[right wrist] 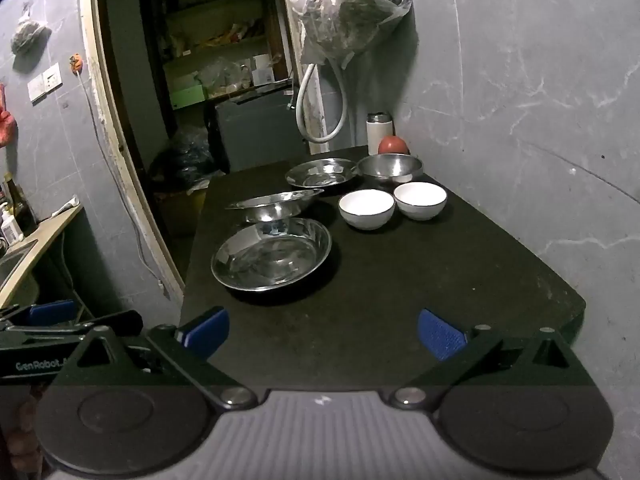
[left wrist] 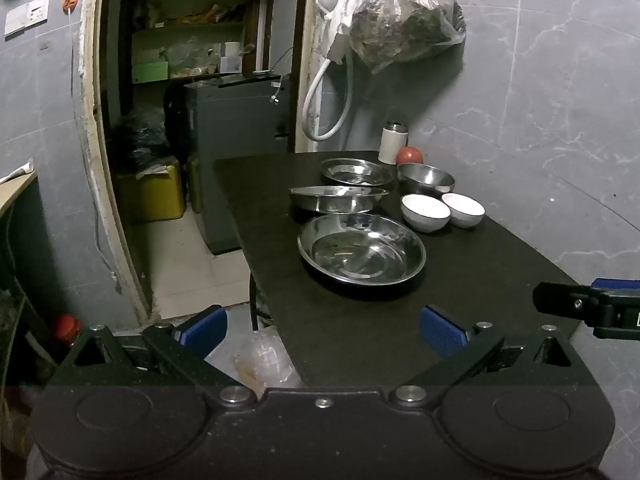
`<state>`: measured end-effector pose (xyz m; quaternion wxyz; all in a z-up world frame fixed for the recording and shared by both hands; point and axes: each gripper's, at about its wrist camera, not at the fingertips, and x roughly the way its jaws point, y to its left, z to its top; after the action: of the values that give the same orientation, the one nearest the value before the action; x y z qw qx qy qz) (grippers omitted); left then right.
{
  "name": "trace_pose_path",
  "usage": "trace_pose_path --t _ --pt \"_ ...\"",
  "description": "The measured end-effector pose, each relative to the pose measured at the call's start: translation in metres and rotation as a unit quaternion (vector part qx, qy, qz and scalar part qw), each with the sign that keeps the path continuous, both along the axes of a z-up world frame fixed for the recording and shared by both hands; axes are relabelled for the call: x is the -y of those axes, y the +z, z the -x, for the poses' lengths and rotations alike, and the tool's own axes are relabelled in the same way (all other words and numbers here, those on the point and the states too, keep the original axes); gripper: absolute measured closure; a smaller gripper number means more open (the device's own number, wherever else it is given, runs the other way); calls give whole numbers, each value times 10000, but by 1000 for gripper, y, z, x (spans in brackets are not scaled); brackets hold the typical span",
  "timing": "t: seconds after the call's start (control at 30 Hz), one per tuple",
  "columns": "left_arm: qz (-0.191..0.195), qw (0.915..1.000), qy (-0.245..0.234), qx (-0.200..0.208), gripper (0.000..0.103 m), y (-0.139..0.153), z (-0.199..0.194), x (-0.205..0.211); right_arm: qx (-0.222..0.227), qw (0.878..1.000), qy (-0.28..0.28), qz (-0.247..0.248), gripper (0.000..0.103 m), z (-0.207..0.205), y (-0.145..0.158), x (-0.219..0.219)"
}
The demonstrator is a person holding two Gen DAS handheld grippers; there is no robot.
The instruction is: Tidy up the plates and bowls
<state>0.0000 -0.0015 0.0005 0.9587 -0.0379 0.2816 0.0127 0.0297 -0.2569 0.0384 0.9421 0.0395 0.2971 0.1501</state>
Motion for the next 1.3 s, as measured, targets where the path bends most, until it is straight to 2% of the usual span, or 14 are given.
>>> trace_pose_path --t 0.7,1.3 --pt "-54 10000 -56 -19 1 -2 -10 18 42 9999 -121 -14 0 10 -1 2" --pt "-58 10000 -62 -17 1 -2 -10 16 37 9999 -140 -30 0 12 -1 4"
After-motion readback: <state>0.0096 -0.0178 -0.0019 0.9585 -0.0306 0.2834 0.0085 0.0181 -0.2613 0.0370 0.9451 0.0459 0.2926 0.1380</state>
